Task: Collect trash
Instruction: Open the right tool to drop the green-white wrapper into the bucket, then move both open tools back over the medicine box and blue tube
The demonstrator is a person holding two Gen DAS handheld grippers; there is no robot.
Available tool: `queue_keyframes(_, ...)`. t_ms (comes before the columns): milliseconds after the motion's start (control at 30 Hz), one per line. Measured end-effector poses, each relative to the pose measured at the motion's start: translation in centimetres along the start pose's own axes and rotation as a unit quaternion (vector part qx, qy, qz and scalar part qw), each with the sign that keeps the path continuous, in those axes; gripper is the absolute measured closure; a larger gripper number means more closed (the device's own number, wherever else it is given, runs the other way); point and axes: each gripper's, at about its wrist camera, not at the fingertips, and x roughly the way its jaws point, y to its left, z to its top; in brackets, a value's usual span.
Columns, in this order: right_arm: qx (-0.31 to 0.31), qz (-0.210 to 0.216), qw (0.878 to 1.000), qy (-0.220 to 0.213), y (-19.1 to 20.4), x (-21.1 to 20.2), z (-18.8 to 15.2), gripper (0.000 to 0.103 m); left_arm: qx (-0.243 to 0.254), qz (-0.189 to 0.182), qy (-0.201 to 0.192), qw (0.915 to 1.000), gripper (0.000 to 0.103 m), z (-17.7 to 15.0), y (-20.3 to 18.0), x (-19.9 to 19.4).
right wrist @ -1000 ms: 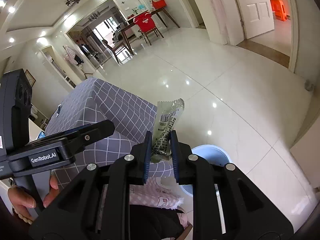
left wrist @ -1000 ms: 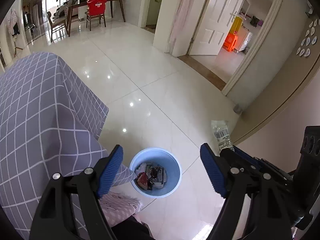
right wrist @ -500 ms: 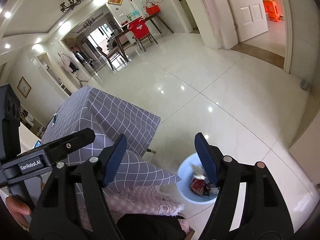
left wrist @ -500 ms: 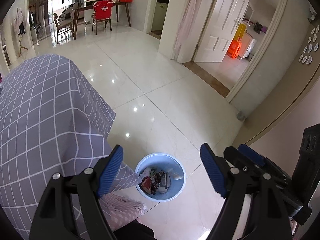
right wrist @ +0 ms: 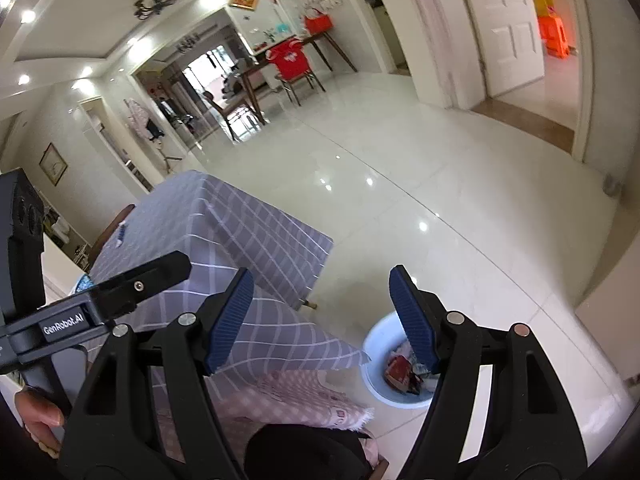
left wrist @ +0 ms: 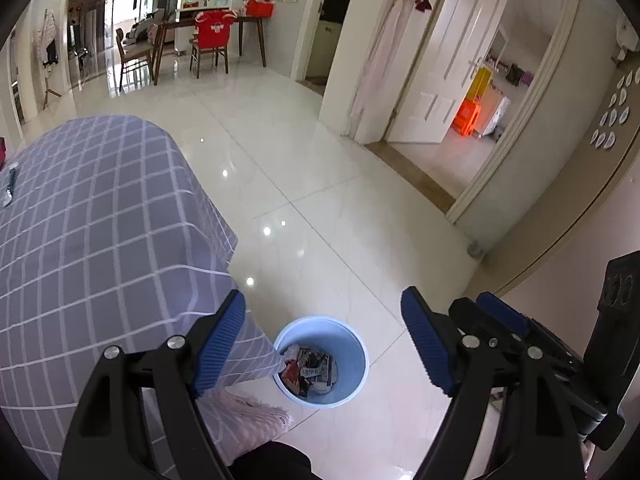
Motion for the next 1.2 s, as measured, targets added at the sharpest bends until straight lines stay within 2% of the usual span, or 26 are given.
queue_keyframes(67,-0.012,0.011,1.000,-0.002,1.9,-0.1,0.3,0.033,-0.003,0.003,-0.010,0.9999,0.024,0.2,0.8,-1.2)
queue_keyframes(167,-0.036,0.033,0.999,-0.002,5.3,0.2,0.9,0.033,-0.006,0.026,-0.034,0.9991,0.023,0.4,3.3,-3.8)
queue_keyframes(300,-0.070,0.074,0.995,0.012,10.9,1.8,0.9,0.033,-0.016,0.086,-0.073,0.9935,0.021,0.3,8.7,-8.0)
queue_keyframes(400,-0.099,0.102,0.990,0.027,15.5,3.5,0.6,0.033,-0.023,0.136,-0.093,0.9861,0.020,-0.1,13.6,-10.8)
queue_keyframes(567,-0.146,0.139,0.978,0.055,23.1,7.3,-0.6,0.033,-0.014,0.236,-0.091,0.9675,0.020,-1.6,22.4,-14.0)
queue_keyframes(667,-0.170,0.152,0.971,0.070,27.3,9.9,-1.3,0.033,0.003,0.315,-0.076,0.9459,0.020,-2.7,28.2,-15.2)
queue_keyframes(733,-0.180,0.162,0.967,0.081,29.6,11.6,-1.6,0.033,0.007,0.340,-0.062,0.9385,0.020,-2.9,31.1,-15.6)
queue_keyframes(800,-0.189,0.165,0.964,0.089,31.7,13.3,-1.9,0.033,0.006,0.354,-0.050,0.9337,0.020,-3.2,33.9,-15.6)
queue_keyframes(867,-0.193,0.167,0.962,0.100,33.3,15.2,-2.1,0.033,0.003,0.358,-0.041,0.9328,0.020,-3.2,36.5,-15.5)
queue_keyframes(933,-0.201,0.165,0.960,0.106,35.2,17.1,-2.1,0.033,0.013,0.365,-0.035,0.9304,0.020,-3.6,37.2,-14.9)
queue_keyframes(1033,-0.211,0.162,0.957,0.116,37.6,20.1,-1.9,0.033,0.020,0.352,-0.019,0.9355,0.020,-3.2,38.5,-13.8)
queue_keyframes(1100,-0.221,0.154,0.955,0.123,39.0,22.4,-1.6,0.033,0.023,0.339,-0.009,0.9404,0.029,-2.7,39.2,-13.1)
queue_keyframes(1167,-0.231,0.147,0.954,0.126,40.3,24.6,-1.3,0.033,0.019,0.315,0.006,0.9488,0.058,-2.4,40.1,-12.3)
queue_keyframes(1200,-0.237,0.142,0.953,0.127,40.9,25.7,-1.0,0.033,0.013,0.306,0.011,0.9518,0.063,-3.0,40.2,-11.9)
